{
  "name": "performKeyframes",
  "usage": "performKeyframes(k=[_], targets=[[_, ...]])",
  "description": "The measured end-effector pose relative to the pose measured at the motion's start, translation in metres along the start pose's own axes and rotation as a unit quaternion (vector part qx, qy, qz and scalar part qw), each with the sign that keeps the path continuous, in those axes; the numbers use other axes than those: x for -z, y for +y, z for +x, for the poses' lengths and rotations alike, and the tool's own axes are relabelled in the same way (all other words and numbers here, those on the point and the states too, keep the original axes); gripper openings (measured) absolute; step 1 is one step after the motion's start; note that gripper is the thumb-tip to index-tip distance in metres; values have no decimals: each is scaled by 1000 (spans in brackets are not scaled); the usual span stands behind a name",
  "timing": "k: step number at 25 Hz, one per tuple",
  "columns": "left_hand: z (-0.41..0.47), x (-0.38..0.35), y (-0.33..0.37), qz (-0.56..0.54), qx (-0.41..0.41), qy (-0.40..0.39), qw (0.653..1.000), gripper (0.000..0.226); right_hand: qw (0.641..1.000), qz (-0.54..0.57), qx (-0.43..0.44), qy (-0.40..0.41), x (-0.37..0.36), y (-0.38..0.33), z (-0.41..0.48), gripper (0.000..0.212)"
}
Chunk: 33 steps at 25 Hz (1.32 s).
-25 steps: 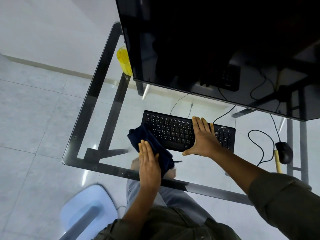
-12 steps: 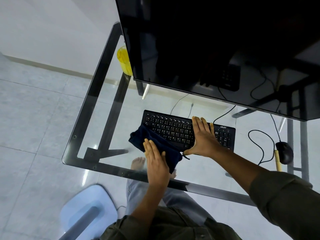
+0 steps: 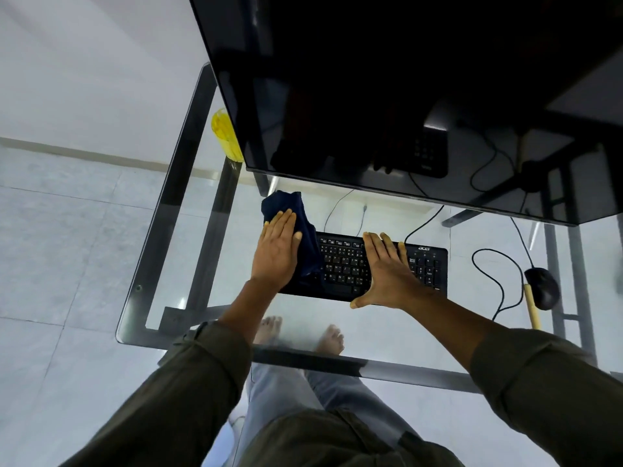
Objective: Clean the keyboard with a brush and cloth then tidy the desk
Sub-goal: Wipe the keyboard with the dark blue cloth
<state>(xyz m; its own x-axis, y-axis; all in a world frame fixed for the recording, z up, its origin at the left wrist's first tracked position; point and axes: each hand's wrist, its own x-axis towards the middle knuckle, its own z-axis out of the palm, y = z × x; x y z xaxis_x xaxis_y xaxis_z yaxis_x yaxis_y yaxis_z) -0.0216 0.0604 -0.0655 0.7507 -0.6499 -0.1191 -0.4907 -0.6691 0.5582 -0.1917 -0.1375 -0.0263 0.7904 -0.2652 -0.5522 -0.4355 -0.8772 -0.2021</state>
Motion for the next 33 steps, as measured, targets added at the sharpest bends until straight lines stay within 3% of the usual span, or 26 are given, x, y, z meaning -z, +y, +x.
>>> performKeyframes(k=[4,8,13,17,19,21,23,24,26,28,30,33], targets=[[-75,-19,4,-61,38,45,996,54,1000,7,-4,4,0,0,0,154],[-133,-33,4,-49,50,33,997,60,1000,6,0,13,-1,1,1,154],[-67,-16,3,-22,56,11,998,57,1000,7,3,17,-4,2,2,154],[-19,-2,11,37,9,-27,999,58,999,49,15,10,0,3,0,150],[-25,1,8,48,22,-9,999,63,992,120,2,37,4,11,-8,140],[-42,1,6,44,52,14,998,65,967,194,-98,130,-2,29,-27,124],[-50,0,-2,49,75,31,995,61,905,265,-250,219,-22,47,-46,86],[-49,-1,-3,55,72,41,995,59,877,301,-300,224,-29,53,-52,65],[-45,-8,5,66,56,57,995,56,865,340,-311,197,-39,58,-61,35],[-45,-13,13,70,12,23,997,55,880,334,-281,185,-42,42,-62,28],[-34,-80,98,61,-106,-76,990,51,841,355,-345,218,-53,99,-92,28],[-37,-109,151,87,-161,-76,980,48,857,369,-296,205,-55,94,-90,40]])
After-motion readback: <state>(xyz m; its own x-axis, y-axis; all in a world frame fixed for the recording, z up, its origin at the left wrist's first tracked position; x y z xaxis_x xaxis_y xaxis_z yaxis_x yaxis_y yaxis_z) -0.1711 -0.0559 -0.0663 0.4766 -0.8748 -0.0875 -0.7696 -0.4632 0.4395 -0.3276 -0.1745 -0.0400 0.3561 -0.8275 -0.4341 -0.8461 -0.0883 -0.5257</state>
